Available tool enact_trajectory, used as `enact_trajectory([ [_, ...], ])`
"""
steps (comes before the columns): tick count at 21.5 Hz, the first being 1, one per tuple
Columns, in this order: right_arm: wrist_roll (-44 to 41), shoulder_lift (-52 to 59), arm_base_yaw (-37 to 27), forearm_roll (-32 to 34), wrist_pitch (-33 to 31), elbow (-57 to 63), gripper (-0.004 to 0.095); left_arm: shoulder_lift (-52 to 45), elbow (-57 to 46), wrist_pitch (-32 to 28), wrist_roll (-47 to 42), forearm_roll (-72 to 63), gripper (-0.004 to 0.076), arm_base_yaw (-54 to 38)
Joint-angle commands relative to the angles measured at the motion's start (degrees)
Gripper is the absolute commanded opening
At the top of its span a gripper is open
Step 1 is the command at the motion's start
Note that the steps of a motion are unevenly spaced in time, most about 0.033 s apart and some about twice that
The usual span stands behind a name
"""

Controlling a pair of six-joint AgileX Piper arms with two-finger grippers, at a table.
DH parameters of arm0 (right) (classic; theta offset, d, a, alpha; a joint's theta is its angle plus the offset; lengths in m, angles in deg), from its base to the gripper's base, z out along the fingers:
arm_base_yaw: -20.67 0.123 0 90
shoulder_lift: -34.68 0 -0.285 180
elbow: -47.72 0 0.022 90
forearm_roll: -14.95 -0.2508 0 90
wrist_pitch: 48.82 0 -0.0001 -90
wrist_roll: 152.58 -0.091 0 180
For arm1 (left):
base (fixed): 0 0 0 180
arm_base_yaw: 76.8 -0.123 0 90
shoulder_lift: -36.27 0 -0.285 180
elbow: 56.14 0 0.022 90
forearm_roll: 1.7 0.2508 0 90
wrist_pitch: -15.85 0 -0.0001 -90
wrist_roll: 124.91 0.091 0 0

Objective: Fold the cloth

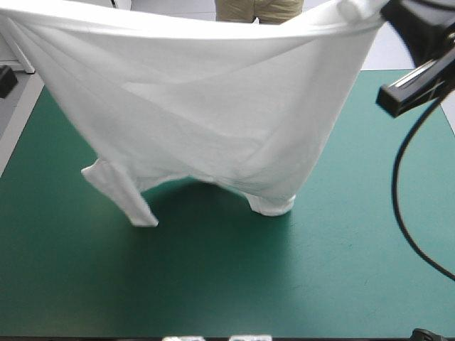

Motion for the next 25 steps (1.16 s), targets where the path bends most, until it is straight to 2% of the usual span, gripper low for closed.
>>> enact_trajectory([
  [1, 5.25, -1.47, 0.00, -0.45, 7.26, -8.92, 0.0000, 2.15, 8.02, -9.66, 0.05, -4.11, -0.0009, 0.04],
  [4, 8.14, -2.82, 0.00, -1.56, 8.70, -15.87, 0.0000, 3.94, 13.26, -15.58, 1.50, -5.54, -0.0009, 0.04],
  [6, 8.64, -3.38, 0.00, 0.14, 8.70, -16.99, 0.0000, 4.77, 15.07, -16.80, 1.62, -5.28, -0.0009, 0.04],
  [9, 7.96, -6.02, 0.00, 4.61, 6.15, -16.73, 0.0000, 6.80, 14.48, -14.55, 1.62, -4.84, -0.0009, 0.04],
  [12, 3.31, -12.44, 0.00, 13.58, 1.61, -16.73, -0.0006, 11.02, 10.64, -11.46, 1.40, -4.84, -0.0009, 0.04],
  [14, 1.43, -16.12, -0.34, 16.26, 2.26, -16.73, -0.0018, 13.89, 7.99, -11.48, 1.40, -4.84, -0.0009, 0.04],
  [15, 0.39, -18.18, -3.05, 14.63, 4.52, -16.73, -0.0018, 16.10, 6.92, -12.16, 1.40, -4.84, -0.0009, 0.04],
  [16, 0.36, -19.45, -6.24, 10.88, 7.15, -16.73, -0.0018, 17.80, 6.66, -13.51, 0.53, -4.70, -0.0009, 0.04],
  [18, 0.50, -22.42, -16.54, -3.16, 15.09, -16.73, -0.0017, 21.72, 6.66, -19.63, -1.68, -4.24, -0.0009, 0.04],
  [19, 1.86, -24.49, -23.35, -12.74, 21.16, -16.73, -0.0017, 23.67, 6.66, -24.82, -2.10, -3.58, -0.0009, 0.04],
  [20, 3.73, -25.59, -26.88, -20.40, 24.61, -16.85, -0.0017, 24.64, 6.93, -28.19, -2.30, -3.47, -0.0009, 0.04],
  [21, 8.21, -27.32, -32.52, -32.34, 29.93, -17.08, -0.0018, 26.16, 7.94, -32.91, -2.03, -3.34, -0.0009, 0.04],
  [23, 14.49, -28.87, -37.01, -45.08, 32.86, -18.25, -0.0018, 27.84, 10.65, -37.20, -1.59, -2.56, -0.0009, 0.04],
  [25, 18.70, -30.14, -39.83, -52.33, 32.32, -20.39, -0.0018, 29.36, 14.69, -38.54, -1.59, -1.24, -0.0009, 0.04],
])
